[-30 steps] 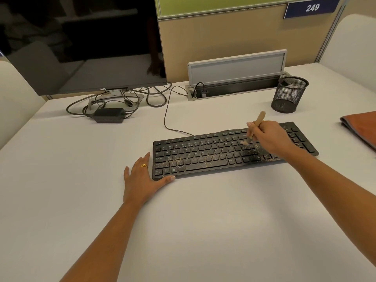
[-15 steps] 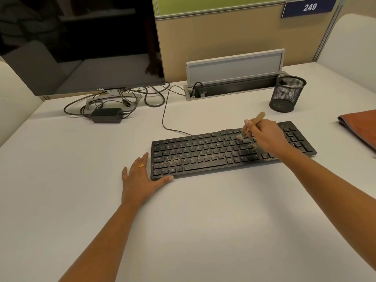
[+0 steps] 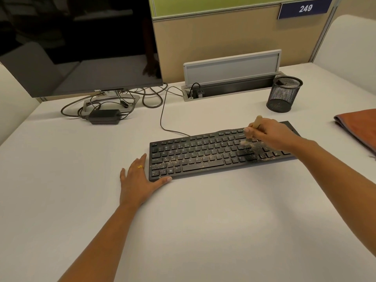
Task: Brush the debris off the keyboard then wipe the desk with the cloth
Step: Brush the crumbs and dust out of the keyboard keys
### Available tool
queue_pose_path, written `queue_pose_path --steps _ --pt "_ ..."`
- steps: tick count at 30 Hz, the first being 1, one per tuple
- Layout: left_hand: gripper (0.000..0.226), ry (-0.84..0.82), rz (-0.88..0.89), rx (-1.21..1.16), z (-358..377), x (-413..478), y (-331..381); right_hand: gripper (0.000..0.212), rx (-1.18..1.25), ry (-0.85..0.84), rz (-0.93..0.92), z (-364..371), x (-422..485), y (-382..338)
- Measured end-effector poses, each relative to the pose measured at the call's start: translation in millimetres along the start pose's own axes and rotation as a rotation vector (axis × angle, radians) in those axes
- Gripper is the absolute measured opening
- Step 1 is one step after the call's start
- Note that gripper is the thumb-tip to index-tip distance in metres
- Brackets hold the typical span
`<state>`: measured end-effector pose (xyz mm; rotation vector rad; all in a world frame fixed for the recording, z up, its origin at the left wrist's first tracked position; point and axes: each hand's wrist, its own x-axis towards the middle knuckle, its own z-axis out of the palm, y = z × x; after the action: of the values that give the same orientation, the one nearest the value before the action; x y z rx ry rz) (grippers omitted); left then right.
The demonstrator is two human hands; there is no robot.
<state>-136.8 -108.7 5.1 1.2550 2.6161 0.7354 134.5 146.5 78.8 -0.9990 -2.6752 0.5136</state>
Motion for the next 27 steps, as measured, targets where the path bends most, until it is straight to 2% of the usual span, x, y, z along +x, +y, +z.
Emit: queue_pose_path --steps 3,7,9,11,15,18,21,27 --pt "0.119 -0.005 -0.001 -0.003 0.1 0.3 0.3 0.044 -0.129 0.061 0.063 -6.3 2.2 1.6" --pt "0.118 -0.005 -0.004 0.000 0.0 0.3 0.0 0.045 0.118 0.179 0.094 -0.1 1.2 -6.1" --pt "0.118 -0.005 -0.002 0.003 0.1 0.3 -0.3 0.044 0.193 0.140 0.111 4.5 0.5 -9.0" --pt "0.118 -0.004 -0.001 0.001 0.2 0.6 -0.5 0.046 0.115 0.098 0.123 6.3 -0.3 -8.2" --pt "0.119 0.003 0.001 -0.004 0.1 0.6 -0.6 0.048 -0.057 0.176 0.169 -0.3 0.7 -7.9" --pt "0.118 0.004 0.003 -0.003 -0.1 0.5 -0.5 0.044 0.090 0.260 0.209 1.7 3.6 -12.3" --pt "0.116 0.004 0.005 -0.003 0.1 0.4 -0.3 0.044 0.244 0.254 0.241 12.0 6.7 -17.4" --pt "0.116 0.001 0.005 -0.006 0.2 0.1 0.9 0.044 0.118 0.235 0.313 21.5 7.8 -25.0"
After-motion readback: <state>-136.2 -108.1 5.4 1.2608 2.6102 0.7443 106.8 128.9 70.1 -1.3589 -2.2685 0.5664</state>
